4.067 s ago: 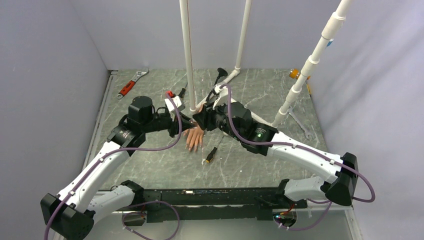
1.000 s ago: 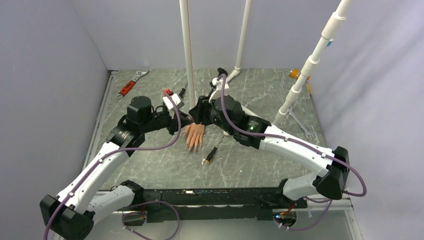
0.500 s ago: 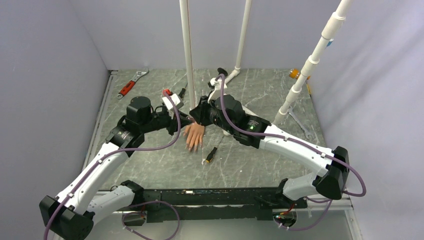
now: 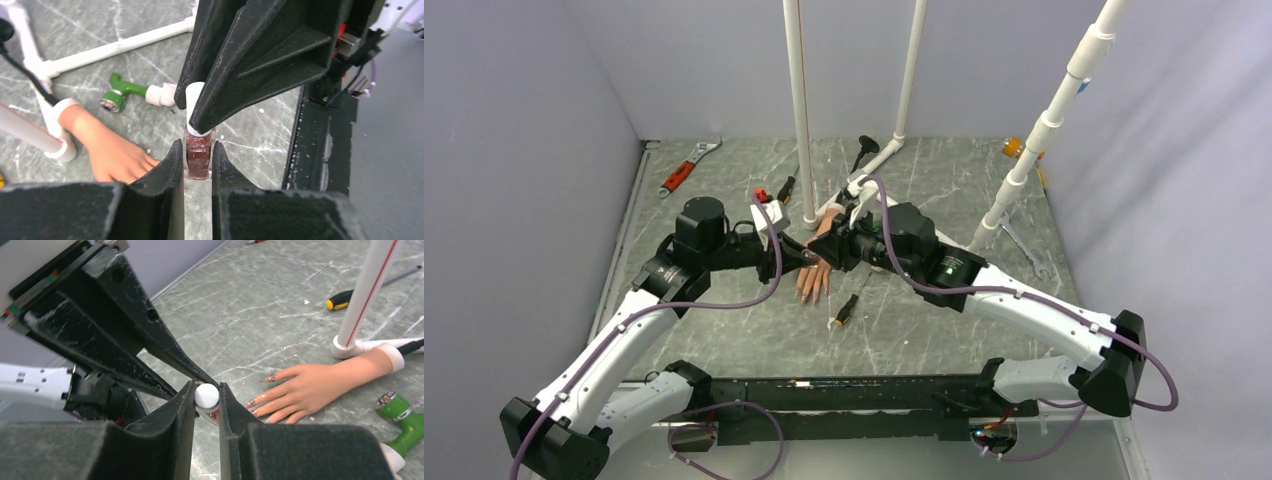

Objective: Paint the nails
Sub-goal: Unscrew the nail polish bottle.

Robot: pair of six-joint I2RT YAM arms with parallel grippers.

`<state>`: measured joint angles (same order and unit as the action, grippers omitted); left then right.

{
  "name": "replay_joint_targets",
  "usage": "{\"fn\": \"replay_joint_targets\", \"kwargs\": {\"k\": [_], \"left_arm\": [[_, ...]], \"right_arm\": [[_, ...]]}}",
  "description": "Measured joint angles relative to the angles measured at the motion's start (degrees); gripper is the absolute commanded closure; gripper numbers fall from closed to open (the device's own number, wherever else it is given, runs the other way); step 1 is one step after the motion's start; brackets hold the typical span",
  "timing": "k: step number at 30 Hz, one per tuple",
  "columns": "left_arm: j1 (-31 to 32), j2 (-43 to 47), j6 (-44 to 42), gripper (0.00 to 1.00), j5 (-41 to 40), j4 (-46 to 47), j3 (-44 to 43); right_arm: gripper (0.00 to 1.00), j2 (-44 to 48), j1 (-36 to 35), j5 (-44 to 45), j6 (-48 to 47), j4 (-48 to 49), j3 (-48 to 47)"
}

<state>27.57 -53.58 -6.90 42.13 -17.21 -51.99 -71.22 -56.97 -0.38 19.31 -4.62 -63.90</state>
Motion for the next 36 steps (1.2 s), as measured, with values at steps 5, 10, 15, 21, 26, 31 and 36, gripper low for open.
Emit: {"fn": "replay_joint_targets", "kwargs": {"k": [5,10,15,21,26,31,36], "left_arm": [[0.0,0.1,-0.3,1.0,6.6,0.0,0.1],[-0.1,0.0,-1.0,1.0,11.7,-0.1,0.1],[-0.1,-0.3,-1.0,1.0,13.9,0.0,0.1],[0.0,-0.5,-1.0,1.0,14.2,1.9,0.1],[0.0,-0.6,-1.0,1.0,14.1,3.3,0.1],[0.0,-0.6,-0.9,1.0,12.4,4.1,0.1],[0.0,-0.6,-0.7,1.0,4.7,4.4,0.1]], "right_arm": [[1.0,3.9,0.3,-6.3,-4.8,1.2,3.0],[1.0,6.4,0.3,-10.7,-7.4,1.9,4.8],[0.81,7.2,0.4,-12.4,-8.6,2.2,5.4],[0.33,6.9,-0.1,-15.1,-8.4,2.5,5.5],[0.2,6.8,-0.5,-15.9,-7.6,2.6,5.5],[0.19,8.7,-0.5,-10.5,-4.7,3.6,6.1],[0.23,13.4,-0.6,-1.4,-0.5,5.8,7.8]]}}
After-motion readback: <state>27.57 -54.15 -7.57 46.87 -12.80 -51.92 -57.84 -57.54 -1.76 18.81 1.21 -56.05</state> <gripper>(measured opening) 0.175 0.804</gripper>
